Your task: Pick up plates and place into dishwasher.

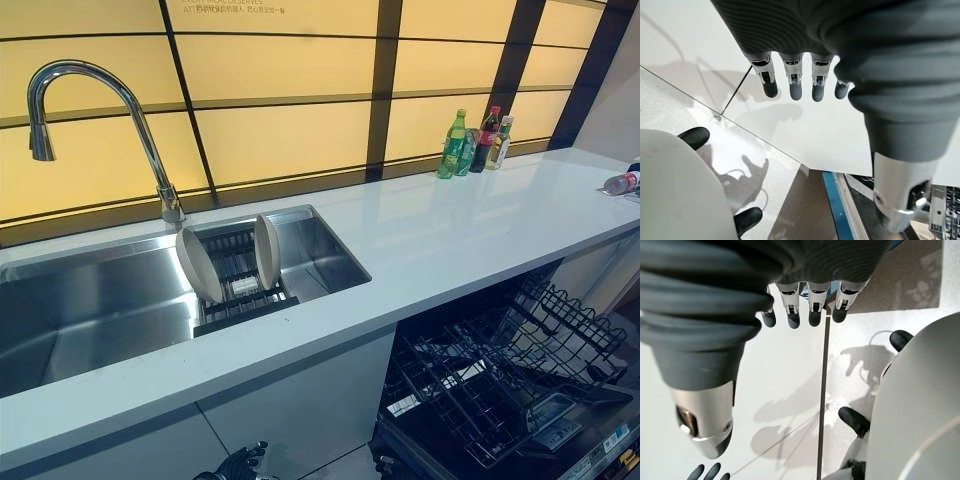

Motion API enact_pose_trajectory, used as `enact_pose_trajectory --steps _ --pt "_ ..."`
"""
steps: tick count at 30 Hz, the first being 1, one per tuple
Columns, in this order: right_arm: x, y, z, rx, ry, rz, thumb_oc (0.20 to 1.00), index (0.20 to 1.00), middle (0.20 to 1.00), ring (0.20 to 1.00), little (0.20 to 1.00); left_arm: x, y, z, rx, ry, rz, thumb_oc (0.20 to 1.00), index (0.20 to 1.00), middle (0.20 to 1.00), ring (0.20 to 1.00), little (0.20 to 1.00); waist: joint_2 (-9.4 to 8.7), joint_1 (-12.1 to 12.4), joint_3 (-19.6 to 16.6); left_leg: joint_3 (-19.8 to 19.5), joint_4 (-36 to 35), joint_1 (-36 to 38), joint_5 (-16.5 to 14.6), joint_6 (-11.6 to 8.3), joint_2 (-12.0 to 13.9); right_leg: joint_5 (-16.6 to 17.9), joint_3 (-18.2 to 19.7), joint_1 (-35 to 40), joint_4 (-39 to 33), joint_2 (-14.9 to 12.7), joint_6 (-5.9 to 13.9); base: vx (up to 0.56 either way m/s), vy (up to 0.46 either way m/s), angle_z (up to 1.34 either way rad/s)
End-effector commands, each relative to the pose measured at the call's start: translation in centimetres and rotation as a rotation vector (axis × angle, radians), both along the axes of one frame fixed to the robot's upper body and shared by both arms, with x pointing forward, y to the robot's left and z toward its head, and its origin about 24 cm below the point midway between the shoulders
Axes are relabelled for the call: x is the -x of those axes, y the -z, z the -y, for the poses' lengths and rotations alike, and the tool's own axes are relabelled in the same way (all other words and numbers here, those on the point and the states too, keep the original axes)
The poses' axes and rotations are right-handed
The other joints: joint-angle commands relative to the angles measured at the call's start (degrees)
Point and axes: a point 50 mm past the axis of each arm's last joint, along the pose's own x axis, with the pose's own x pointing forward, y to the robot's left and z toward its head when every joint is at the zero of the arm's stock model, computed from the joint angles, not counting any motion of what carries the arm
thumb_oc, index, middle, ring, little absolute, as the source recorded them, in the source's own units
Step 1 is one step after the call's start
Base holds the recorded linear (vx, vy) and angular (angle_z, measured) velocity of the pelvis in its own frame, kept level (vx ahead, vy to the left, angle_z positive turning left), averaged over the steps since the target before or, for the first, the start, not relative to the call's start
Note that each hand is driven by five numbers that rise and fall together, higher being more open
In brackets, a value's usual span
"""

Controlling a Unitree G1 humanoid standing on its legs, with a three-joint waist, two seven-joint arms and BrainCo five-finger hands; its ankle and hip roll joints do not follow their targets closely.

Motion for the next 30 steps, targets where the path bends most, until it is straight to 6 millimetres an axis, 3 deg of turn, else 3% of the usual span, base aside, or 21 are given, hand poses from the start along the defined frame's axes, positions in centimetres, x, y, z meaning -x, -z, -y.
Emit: enact_pose_trajectory --steps 1,10,17,20,22,24,26,28,30 --pt "-4.4 -1.4 -1.7 -0.040 -0.045 0.134 1.000 1.000 1.000 1.000 1.000 -3.3 -1.1 1.4 0.027 0.055 0.096 1.000 1.000 1.000 1.000 1.000 -1.43 -0.4 6.5 0.5 0.5 1.3 -4.3 3.18 -3.3 -2.8 0.8 1.6 1.1 -3.5 3.49 0.00 0.000 0.00" --pt "-4.5 -1.5 -1.1 -0.013 -0.056 0.142 1.000 1.000 1.000 1.000 1.000 -4.3 -2.1 2.2 0.064 0.155 0.210 1.000 1.000 1.000 1.000 1.000 -1.07 -0.8 6.7 0.9 0.5 1.6 -4.3 3.08 -3.2 -2.7 1.3 1.8 1.0 -3.4 3.56 0.00 0.000 0.00" --pt "-4.9 -1.7 -0.8 0.000 -0.069 0.154 1.000 1.000 1.000 1.000 1.000 -6.8 -4.9 3.9 0.333 0.227 0.306 1.000 1.000 1.000 1.000 1.000 -0.15 -1.0 7.0 0.6 0.5 1.5 -4.2 2.81 -3.3 -2.7 1.2 1.7 1.2 -3.7 3.62 0.00 0.014 0.00" --pt "-5.2 -2.0 -0.4 0.012 -0.072 0.158 1.000 1.000 1.000 1.000 1.000 -9.1 -8.4 5.0 0.501 0.328 0.393 1.000 1.000 1.000 1.000 1.000 0.49 -1.1 7.3 0.6 0.5 1.3 -4.1 2.65 -3.4 -2.6 1.0 1.5 1.1 -4.0 3.80 -0.01 0.039 0.00" --pt "-5.5 -2.3 -0.1 0.022 -0.072 0.162 1.000 1.000 1.000 1.000 1.000 -10.6 -12.2 5.5 0.669 0.404 0.449 1.000 1.000 1.000 1.000 1.000 1.02 -1.0 7.5 0.4 0.5 1.0 -4.0 2.71 -3.5 -2.5 0.9 1.2 1.2 -4.3 3.93 -0.02 0.036 0.00" --pt "-5.5 -2.5 0.1 0.028 -0.073 0.166 1.000 1.000 1.000 1.000 1.000 -11.2 -14.7 5.6 0.803 0.444 0.486 1.000 1.000 1.000 1.000 1.000 1.29 -0.9 7.7 0.3 0.5 0.8 -3.9 2.80 -3.5 -2.4 0.8 1.1 1.2 -4.4 3.96 0.00 0.000 0.00" --pt "-5.2 -2.4 0.3 0.034 -0.064 0.166 1.000 1.000 1.000 1.000 1.000 -12.0 -19.8 6.1 1.069 0.501 0.544 1.000 1.000 1.000 1.000 1.000 1.57 -0.3 7.6 0.0 0.5 0.6 -3.9 2.96 -3.5 -2.3 0.4 1.1 1.1 -4.8 3.99 0.00 0.000 0.00" --pt "-4.8 -2.3 0.2 0.030 -0.055 0.165 1.000 1.000 1.000 1.000 1.000 -12.1 -23.5 6.3 1.237 0.561 0.619 1.000 1.000 1.000 1.000 1.000 1.48 0.1 7.4 -0.2 0.5 0.5 -4.0 3.00 -3.5 -2.2 0.2 1.4 0.9 -4.9 3.95 0.01 -0.018 0.02" --pt "-4.5 -2.1 0.0 0.026 -0.052 0.160 1.000 1.000 1.000 1.000 1.000 -12.2 -25.4 6.2 1.306 0.578 0.682 1.000 1.000 1.000 1.000 1.000 1.36 0.3 7.1 -0.4 0.5 0.5 -4.0 2.95 -3.5 -2.3 0.2 1.5 0.8 -4.9 3.89 0.02 -0.042 0.07"
